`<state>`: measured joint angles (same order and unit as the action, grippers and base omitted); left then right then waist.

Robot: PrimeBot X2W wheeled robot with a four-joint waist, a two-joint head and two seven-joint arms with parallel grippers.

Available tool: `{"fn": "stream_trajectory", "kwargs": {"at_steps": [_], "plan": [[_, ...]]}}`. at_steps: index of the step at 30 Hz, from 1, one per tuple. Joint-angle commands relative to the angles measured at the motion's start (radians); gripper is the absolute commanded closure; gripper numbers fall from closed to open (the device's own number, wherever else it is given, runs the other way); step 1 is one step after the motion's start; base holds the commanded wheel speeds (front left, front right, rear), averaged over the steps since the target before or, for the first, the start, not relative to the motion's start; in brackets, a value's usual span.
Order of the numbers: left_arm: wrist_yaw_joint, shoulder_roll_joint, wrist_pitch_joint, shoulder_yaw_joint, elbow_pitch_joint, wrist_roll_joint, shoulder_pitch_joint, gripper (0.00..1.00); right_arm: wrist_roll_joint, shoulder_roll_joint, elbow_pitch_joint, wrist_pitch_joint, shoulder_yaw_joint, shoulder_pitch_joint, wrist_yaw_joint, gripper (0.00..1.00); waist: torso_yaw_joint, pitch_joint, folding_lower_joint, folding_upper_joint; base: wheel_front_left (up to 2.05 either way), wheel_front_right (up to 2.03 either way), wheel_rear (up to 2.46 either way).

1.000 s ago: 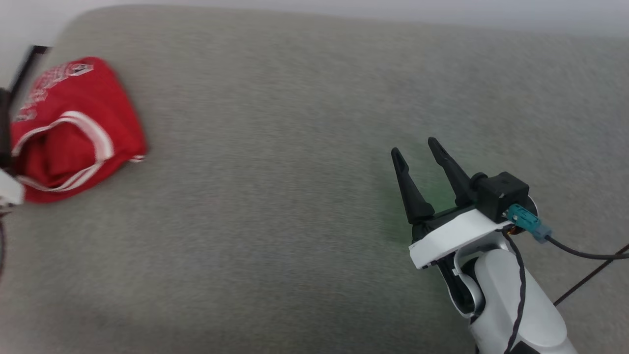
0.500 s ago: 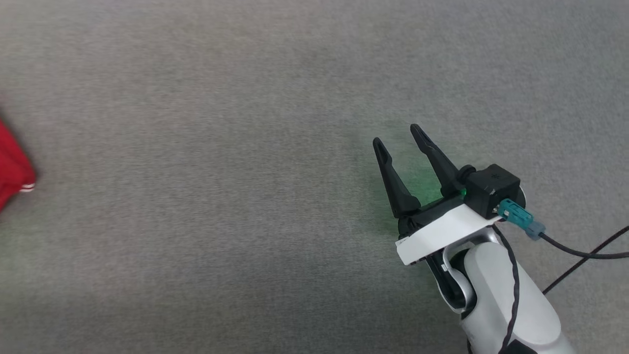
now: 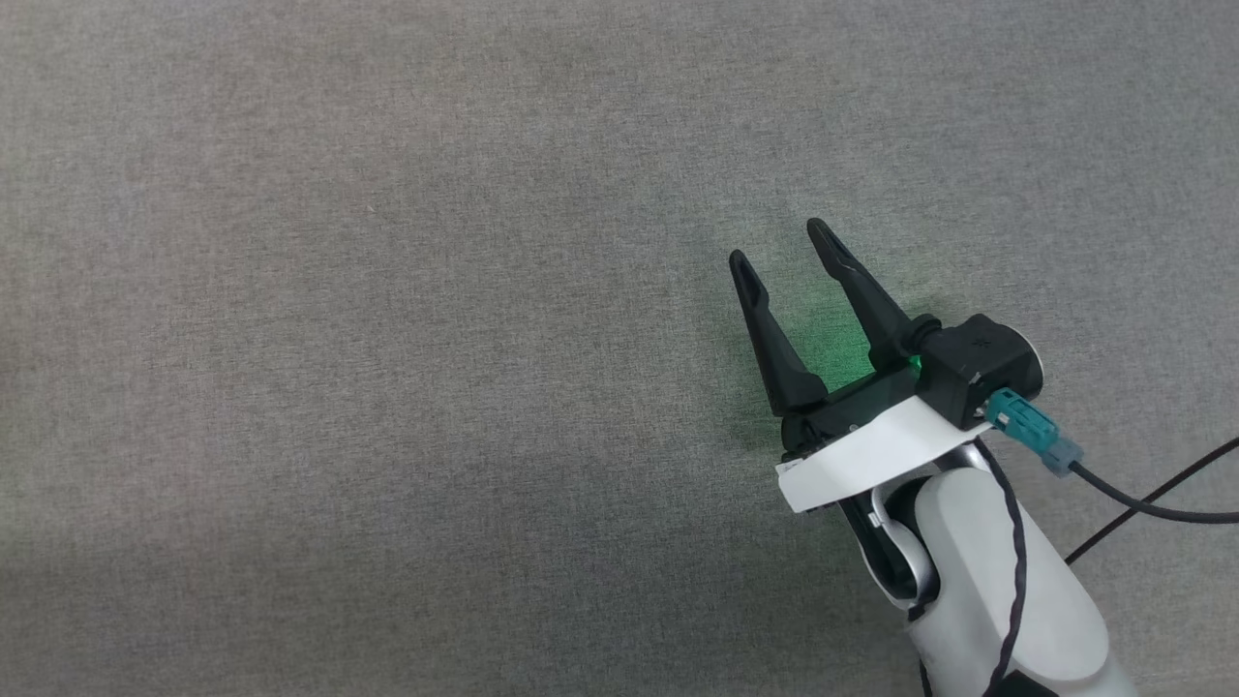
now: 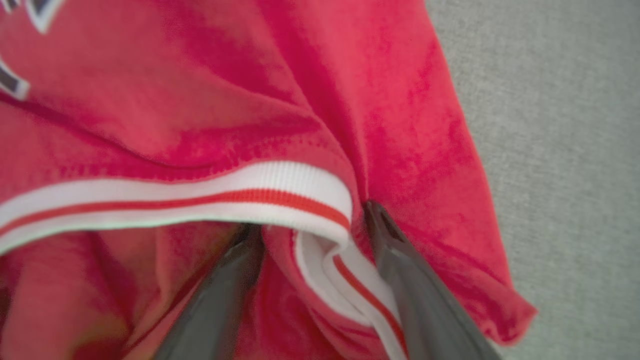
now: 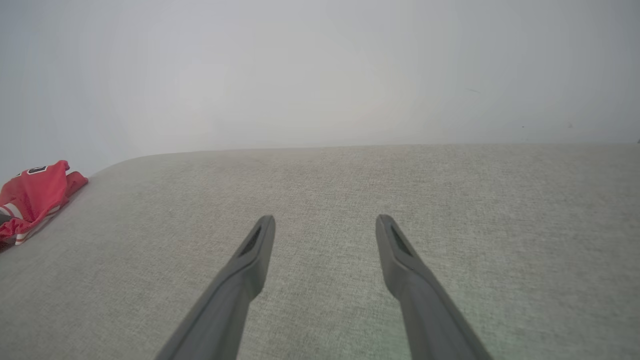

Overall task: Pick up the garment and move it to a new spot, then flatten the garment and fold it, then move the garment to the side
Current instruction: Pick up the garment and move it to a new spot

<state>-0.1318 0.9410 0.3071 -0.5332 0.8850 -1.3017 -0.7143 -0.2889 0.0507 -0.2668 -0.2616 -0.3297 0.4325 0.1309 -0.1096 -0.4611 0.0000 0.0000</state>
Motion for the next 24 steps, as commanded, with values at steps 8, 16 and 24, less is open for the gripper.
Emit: {"fn": "stream_trajectory", "kwargs": {"at_steps": [8, 16, 24], "plan": [[0.001, -0.035, -0.070, -0.046, 0.019, -0.040, -0.019, 1.00, 0.004, 0.000, 0.021, -0.005, -0.007, 0.011, 0.000, 0.00, 0.013, 0.017, 0.0000, 0.0000, 0.00, 0.00, 0.00], [0.001, -0.010, -0.242, -0.069, 0.008, -0.010, -0.091, 1.00, -0.024, 0.000, 0.002, -0.005, -0.006, -0.017, 0.000, 0.00, 0.039, 0.092, 0.0000, 0.0000, 0.00, 0.00, 0.00], [0.001, 0.003, -0.274, -0.126, -0.217, -0.042, -0.159, 1.00, -0.079, 0.000, -0.007, -0.005, -0.004, -0.051, 0.000, 0.00, 0.045, 0.182, 0.0000, 0.0000, 0.00, 0.00, 0.00]]}}
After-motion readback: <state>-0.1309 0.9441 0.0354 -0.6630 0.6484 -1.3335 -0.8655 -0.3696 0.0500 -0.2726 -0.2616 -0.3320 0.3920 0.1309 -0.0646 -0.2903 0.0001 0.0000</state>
